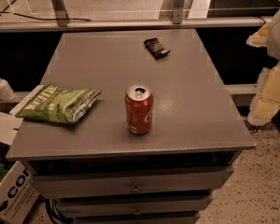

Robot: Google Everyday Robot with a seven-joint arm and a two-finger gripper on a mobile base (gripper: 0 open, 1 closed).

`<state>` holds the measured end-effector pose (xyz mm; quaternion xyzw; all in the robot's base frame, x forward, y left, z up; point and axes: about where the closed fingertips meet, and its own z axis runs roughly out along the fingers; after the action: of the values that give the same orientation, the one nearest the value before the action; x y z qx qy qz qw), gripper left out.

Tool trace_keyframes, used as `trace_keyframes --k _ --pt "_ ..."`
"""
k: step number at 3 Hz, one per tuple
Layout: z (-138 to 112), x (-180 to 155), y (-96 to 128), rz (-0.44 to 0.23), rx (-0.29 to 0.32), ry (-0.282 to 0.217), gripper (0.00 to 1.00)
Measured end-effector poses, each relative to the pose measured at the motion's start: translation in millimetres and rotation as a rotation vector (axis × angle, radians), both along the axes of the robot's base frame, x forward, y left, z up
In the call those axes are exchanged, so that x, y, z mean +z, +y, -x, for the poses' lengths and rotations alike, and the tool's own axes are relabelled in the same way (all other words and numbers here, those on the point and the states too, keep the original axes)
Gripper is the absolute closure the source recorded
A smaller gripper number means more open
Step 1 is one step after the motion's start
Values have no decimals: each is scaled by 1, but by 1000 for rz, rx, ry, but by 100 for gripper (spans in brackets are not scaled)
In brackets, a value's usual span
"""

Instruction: Move rxbar chocolate near coke can

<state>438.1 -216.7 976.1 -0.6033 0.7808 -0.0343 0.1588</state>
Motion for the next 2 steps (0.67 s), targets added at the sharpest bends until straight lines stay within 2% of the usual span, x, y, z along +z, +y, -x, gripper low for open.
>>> trace_keyframes --k 1,2 --pt "-2 1 -1 -7 -7 -17 0" --pt "-15 -8 -4 -59 -18 -57 0"
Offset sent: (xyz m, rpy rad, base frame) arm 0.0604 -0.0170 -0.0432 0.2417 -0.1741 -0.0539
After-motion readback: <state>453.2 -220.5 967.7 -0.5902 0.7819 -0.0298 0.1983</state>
